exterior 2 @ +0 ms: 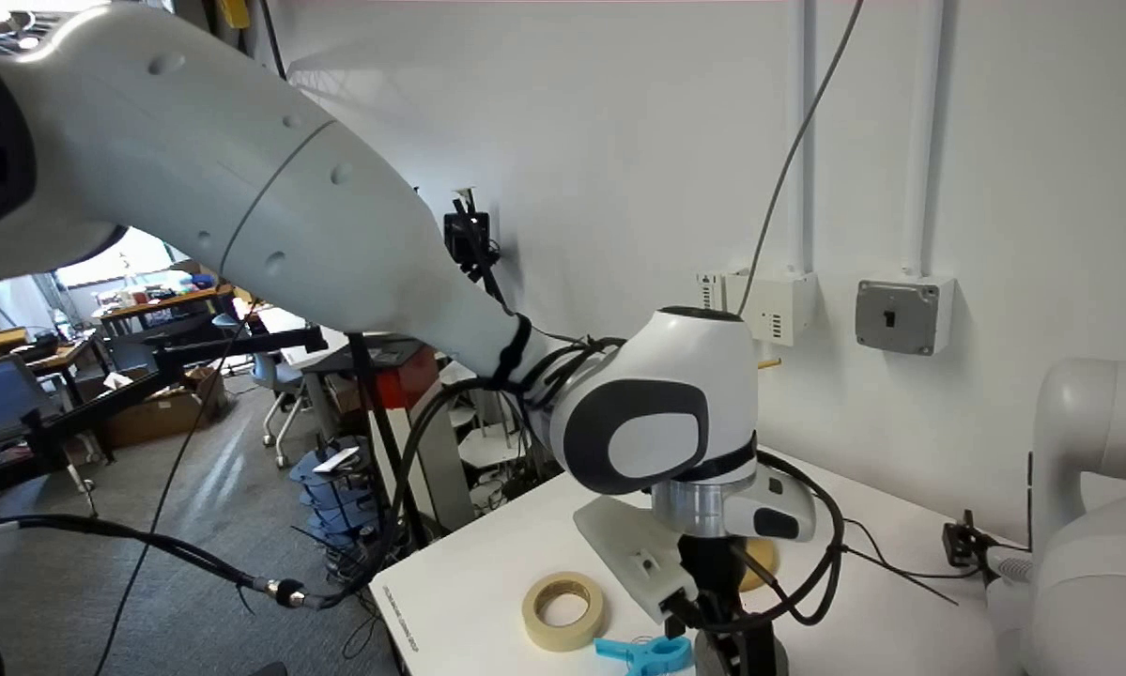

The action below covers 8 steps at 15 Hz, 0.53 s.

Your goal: Hang the grey masking tape on the wooden rack

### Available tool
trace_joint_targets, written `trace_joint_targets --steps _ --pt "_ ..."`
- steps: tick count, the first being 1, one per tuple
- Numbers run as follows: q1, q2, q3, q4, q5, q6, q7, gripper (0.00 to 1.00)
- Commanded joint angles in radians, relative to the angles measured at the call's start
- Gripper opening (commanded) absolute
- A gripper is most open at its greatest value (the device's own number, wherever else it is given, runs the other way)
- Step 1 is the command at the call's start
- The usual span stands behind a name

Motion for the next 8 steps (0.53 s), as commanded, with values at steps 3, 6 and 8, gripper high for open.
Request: trace_joint_targets --steps 3,6,8 --pt "-0.014 0.121 0.005 0.113 0.004 0.0 -0.013 1.0" --pt "-0.021 0.161 0.008 0.164 0.007 0.004 -0.025 1.0" --pt "-0.024 0.186 0.009 0.197 0.009 0.007 -0.025 1.0"
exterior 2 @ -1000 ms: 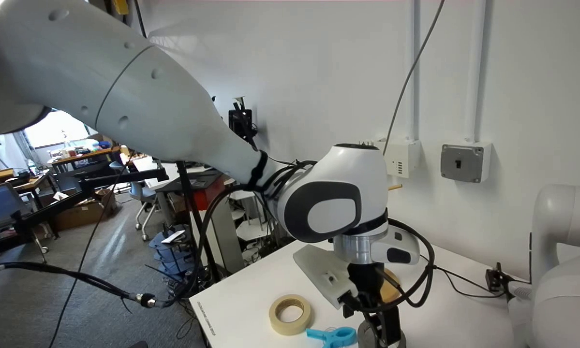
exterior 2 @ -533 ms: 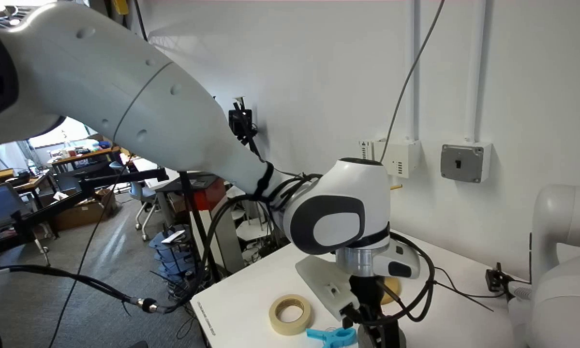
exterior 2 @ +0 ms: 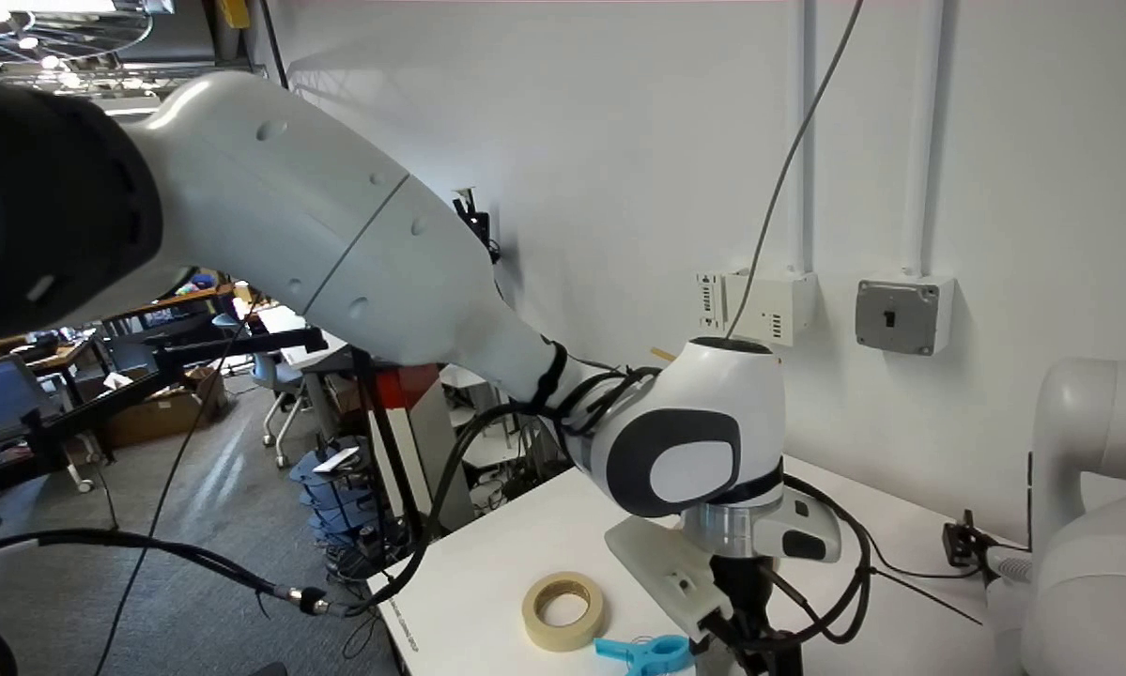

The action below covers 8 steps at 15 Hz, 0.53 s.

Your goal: Hang the grey masking tape on the wooden rack

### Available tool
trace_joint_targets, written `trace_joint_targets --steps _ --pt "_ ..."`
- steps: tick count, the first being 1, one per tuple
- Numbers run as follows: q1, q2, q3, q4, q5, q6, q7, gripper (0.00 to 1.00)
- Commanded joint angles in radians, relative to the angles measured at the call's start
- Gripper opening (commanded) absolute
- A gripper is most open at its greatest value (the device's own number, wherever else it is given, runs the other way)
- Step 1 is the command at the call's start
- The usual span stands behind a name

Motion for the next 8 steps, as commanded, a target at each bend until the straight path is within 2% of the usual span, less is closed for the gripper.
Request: trace_joint_targets --steps 1,8 --pt "-0.024 0.07 0.009 0.094 0.01 0.007 -0.024 1.0" --pt "-0.032 0.183 0.011 0.209 -0.001 -0.019 -0.043 1.0"
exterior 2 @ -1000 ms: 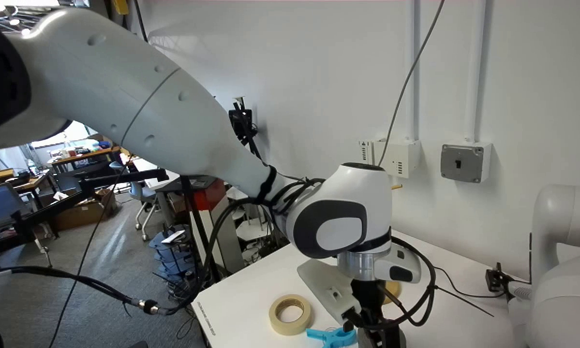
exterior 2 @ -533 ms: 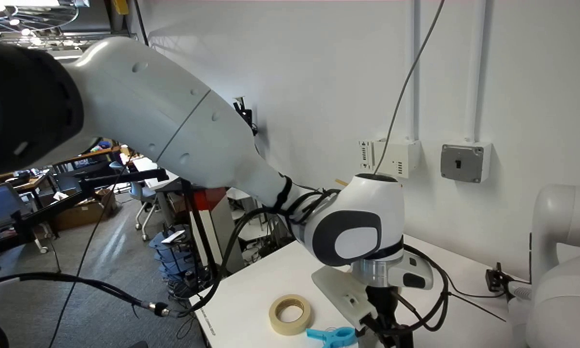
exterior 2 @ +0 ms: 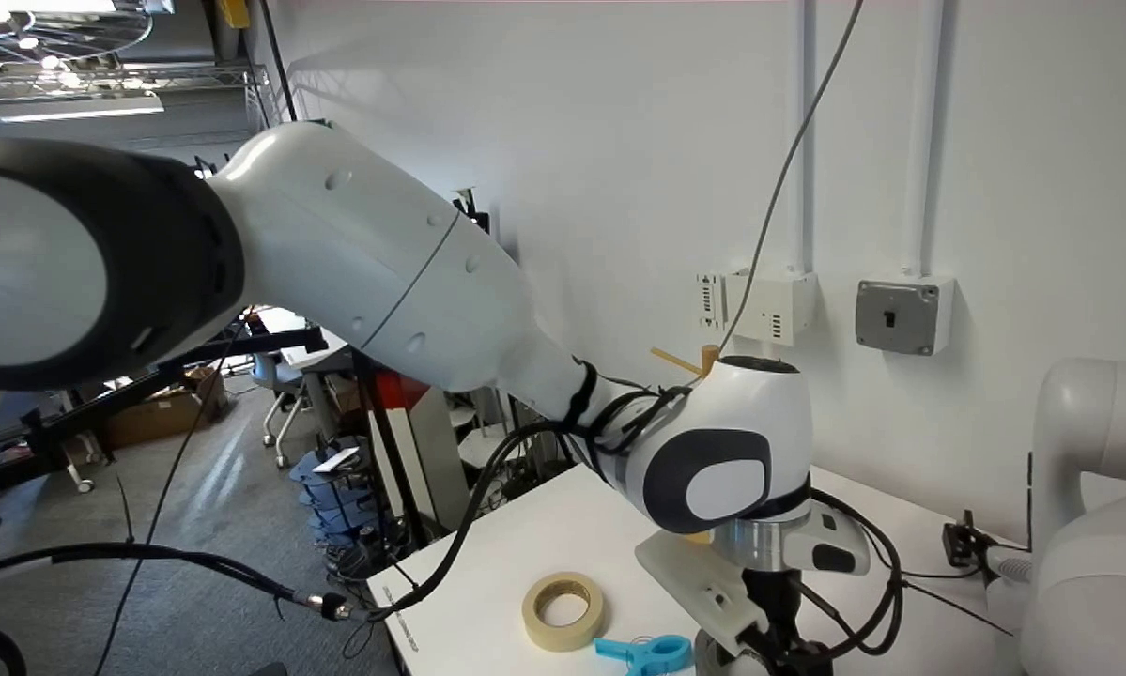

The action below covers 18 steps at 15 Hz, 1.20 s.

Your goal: Hang the grey masking tape on the wooden rack

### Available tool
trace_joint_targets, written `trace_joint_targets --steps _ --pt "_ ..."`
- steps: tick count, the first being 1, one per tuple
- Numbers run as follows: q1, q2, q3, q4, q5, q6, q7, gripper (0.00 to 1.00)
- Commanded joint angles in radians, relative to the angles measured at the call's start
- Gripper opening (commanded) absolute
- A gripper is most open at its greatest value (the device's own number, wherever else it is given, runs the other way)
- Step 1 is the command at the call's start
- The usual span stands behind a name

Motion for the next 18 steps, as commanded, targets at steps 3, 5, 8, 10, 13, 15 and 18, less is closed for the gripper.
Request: trace_joint_targets --steps 3,5,8,10,13,15,18 --pt "-0.024 0.113 0.01 0.139 -0.002 -0.027 -0.034 1.0" --pt "-0.023 0.14 0.01 0.172 -0.002 -0.029 -0.032 1.0" --pt "-0.022 0.179 0.011 0.219 -0.002 -0.041 -0.029 1.0" --pt "-0.021 0.201 0.011 0.24 -0.003 -0.044 -0.027 0.72" --pt "-0.016 0.223 0.006 0.263 -0.007 -0.048 -0.021 0.6" --pt "-0.013 0.229 0.003 0.269 -0.011 -0.047 -0.016 0.44" --pt "-0.007 0.222 -0.001 0.263 -0.012 -0.043 -0.007 0.22"
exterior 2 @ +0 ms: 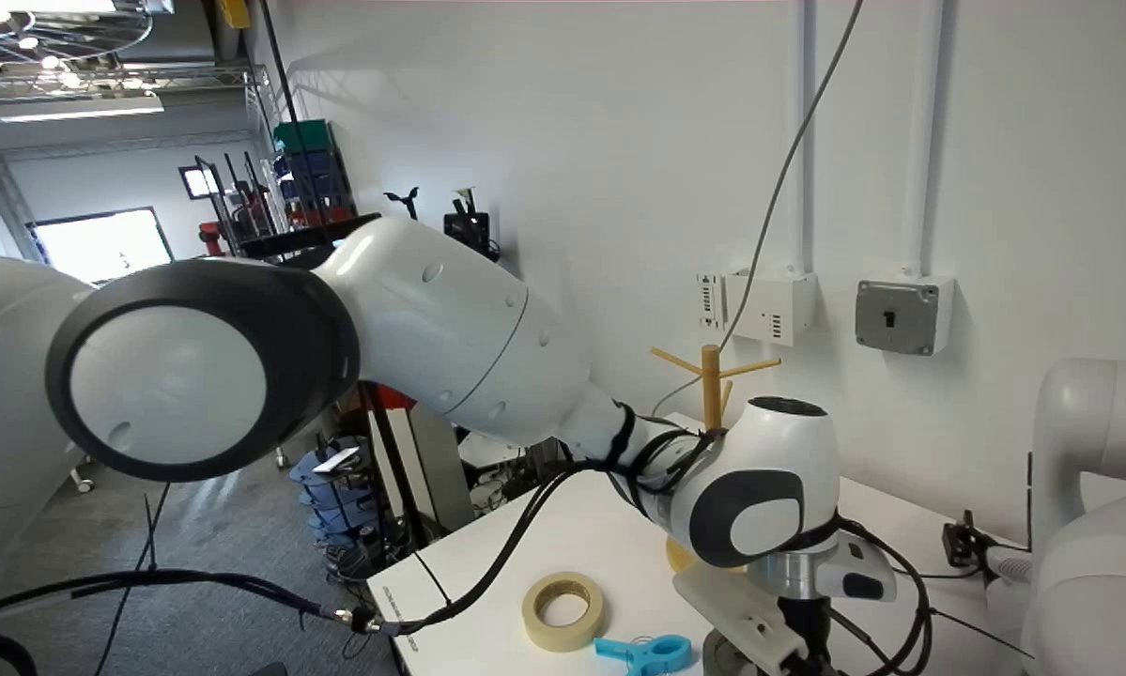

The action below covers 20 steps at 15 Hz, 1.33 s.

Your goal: Hang the grey masking tape on the wooden rack

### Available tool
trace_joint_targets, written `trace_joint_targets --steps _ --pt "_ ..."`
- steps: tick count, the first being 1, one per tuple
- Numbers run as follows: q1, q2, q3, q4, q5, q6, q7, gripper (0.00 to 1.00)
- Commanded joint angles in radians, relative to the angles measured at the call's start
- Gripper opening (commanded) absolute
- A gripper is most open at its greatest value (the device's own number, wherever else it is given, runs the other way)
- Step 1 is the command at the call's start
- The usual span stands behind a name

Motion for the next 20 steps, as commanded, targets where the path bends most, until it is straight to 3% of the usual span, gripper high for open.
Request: trace_joint_targets --steps 1,3,15,20 --pt "-0.003 0.008 0.0 0.035 -0.012 -0.036 -0.002 0.15" --pt "0.005 -0.005 -0.006 0.022 -0.016 -0.037 0.009 0.01" --pt "-0.006 -0.206 0.025 -0.079 0.018 -0.162 -0.008 0.05" --pt "-0.005 -0.317 0.029 -0.156 0.016 -0.159 -0.021 0.05"
